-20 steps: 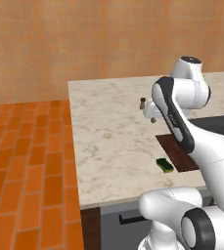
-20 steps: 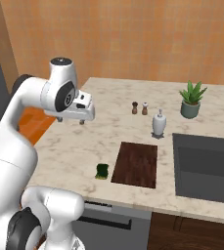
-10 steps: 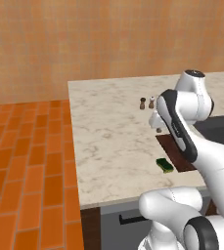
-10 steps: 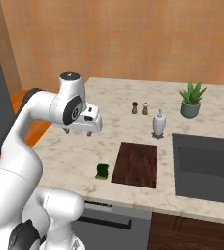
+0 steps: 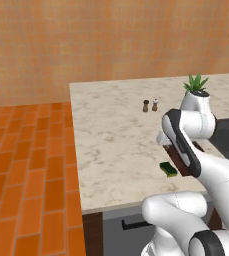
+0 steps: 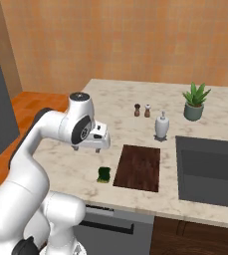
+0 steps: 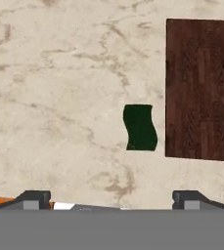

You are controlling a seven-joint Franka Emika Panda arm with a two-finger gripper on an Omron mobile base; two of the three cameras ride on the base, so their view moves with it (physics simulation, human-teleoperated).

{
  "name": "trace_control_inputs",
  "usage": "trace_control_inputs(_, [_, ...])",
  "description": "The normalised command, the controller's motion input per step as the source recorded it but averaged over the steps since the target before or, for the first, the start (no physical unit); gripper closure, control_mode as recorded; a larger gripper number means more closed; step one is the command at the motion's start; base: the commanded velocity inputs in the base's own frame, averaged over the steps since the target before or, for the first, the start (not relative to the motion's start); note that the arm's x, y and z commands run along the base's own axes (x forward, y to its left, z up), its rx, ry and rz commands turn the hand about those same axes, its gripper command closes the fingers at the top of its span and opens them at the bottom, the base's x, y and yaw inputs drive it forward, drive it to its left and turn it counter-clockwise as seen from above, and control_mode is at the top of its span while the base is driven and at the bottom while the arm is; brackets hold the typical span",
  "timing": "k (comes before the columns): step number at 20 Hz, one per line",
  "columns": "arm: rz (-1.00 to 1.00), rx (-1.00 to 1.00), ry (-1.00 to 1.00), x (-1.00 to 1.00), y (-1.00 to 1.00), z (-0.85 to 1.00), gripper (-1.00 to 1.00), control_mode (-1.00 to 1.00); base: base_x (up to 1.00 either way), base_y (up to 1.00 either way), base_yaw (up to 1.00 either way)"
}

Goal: Pick up the sponge from the counter and clean the cutting board by briefly scrubbing or pressing down on the cutting board. Once finished, release the sponge.

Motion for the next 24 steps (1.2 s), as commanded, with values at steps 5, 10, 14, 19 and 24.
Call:
trace_control_inputs(5, [0.02,-0.01,0.0,-0.05,-0.04,-0.44,-1.0,-1.0,0.0,0.0,0.0])
trace_control_inputs(10, [0.0,-0.14,0.01,0.0,-0.2,-0.6,-1.0,-1.0,0.0,0.0,0.0])
trace_control_inputs(14, [0.0,-0.04,0.0,0.0,-0.35,-0.28,-1.0,-1.0,0.0,0.0,0.0])
trace_control_inputs(19, [0.02,0.01,0.0,0.03,-0.17,-0.28,-1.0,-1.0,0.0,0.0,0.0])
trace_control_inputs(24, [0.08,0.01,0.0,0.07,0.0,-0.26,-1.0,-1.0,0.0,0.0,0.0])
